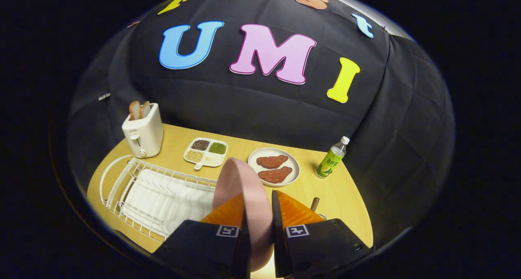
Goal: Take the plate from the dish rack, then take the spoon from the basket and place it into the plate.
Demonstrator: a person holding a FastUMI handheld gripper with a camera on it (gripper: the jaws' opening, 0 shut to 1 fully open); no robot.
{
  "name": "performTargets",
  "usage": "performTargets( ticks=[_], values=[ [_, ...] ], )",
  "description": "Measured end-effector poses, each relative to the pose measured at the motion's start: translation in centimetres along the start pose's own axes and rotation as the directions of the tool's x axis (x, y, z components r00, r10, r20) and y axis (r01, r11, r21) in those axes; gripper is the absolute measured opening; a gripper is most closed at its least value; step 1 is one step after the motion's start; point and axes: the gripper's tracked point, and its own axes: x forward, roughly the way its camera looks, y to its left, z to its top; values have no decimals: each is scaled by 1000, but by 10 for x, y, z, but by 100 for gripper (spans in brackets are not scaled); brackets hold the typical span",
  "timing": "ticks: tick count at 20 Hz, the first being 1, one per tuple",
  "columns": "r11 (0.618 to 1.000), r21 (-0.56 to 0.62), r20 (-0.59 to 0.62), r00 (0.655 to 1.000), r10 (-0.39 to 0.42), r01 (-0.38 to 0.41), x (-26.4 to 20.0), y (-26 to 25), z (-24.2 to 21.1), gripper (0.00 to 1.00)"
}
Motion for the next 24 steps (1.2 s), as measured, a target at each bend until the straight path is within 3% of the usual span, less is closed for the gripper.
performTargets(
  ticks=[6,11,16,19,24],
  values=[
    [981,96,68,985,161,-167,-70,-22,-5,27],
    [932,204,54,954,295,-300,-116,-49,-50,27],
    [887,280,-54,916,397,-367,-119,-85,-112,27],
    [846,307,-114,866,488,-436,-112,-92,-147,27],
    [810,311,-183,805,564,-496,-83,-102,-198,26]
  ],
)
